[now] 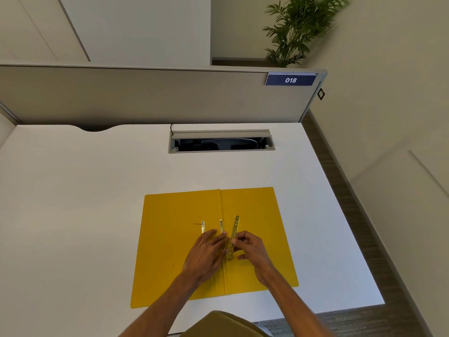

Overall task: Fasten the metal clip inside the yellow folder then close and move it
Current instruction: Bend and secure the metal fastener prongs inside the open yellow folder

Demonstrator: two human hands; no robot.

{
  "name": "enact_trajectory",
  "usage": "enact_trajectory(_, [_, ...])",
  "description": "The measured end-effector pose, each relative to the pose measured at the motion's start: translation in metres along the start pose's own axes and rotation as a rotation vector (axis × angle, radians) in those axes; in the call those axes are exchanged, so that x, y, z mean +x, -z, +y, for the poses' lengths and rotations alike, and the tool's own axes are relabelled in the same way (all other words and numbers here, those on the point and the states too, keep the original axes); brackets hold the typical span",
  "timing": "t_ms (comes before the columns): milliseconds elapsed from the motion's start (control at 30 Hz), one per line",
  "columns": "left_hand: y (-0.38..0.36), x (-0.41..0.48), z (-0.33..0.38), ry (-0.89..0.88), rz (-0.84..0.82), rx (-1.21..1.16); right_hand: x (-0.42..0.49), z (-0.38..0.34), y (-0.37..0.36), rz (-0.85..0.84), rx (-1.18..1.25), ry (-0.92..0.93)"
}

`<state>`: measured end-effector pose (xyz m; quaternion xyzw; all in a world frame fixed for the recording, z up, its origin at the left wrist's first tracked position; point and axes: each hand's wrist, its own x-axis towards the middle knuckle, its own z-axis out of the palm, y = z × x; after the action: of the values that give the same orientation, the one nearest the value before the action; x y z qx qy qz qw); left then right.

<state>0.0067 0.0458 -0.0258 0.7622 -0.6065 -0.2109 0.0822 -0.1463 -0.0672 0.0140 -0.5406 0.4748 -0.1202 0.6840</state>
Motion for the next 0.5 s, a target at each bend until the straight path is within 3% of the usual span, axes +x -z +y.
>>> enact_trajectory(500, [-0.0041, 0.0012, 0.0029, -0.025, -0.020, 0.077, 0.0088, -0.0050, -0.0076, 0.030, -0.039, 0.022])
